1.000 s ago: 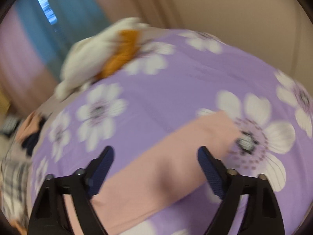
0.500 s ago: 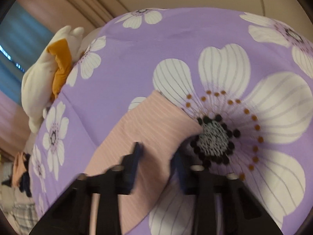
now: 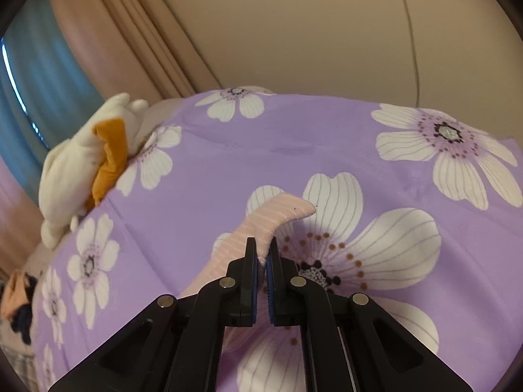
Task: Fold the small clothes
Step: 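Lift the cuff with the right tool, fold sleeve across the body, release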
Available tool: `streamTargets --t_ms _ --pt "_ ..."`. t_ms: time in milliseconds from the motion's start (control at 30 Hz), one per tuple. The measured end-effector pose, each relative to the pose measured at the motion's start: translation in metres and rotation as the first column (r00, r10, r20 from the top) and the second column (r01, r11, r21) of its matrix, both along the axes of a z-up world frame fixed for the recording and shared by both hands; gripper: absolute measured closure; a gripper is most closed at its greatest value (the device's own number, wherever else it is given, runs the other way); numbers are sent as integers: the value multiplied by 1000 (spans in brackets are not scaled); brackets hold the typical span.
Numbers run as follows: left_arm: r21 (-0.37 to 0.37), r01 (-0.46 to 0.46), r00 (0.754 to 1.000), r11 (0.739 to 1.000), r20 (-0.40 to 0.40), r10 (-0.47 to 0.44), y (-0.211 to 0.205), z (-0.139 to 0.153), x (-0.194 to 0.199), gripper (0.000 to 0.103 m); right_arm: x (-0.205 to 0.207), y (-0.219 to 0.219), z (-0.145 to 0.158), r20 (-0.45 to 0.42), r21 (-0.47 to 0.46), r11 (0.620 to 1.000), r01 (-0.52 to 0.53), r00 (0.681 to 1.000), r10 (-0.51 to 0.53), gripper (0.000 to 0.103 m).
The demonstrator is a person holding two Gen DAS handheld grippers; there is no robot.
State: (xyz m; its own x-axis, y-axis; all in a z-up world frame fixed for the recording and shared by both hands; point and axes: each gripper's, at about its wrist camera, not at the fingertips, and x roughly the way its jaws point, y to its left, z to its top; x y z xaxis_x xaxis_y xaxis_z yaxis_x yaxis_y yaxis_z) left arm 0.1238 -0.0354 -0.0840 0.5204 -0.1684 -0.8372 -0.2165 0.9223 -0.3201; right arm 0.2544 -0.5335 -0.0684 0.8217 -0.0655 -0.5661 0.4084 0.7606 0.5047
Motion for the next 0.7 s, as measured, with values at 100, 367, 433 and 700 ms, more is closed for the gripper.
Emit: streamTargets --t_ms 100,367,433,700 --pt "-11 -10 1000 1000 4 10 3 3 -5 29 -7 3 11 63 68 997 -27 998 23 97" --pt "43 -44 999 998 29 43 8 16 -19 27 -18 65 66 138 -122 979 -163 974 180 97" --pt "57 -52 998 997 41 50 11 20 -23 27 -21 82 78 161 -156 967 -203 960 228 97" --pt "80 -92 994 993 68 86 24 30 -35 25 -36 174 116 208 -278 860 -428 847 489 97"
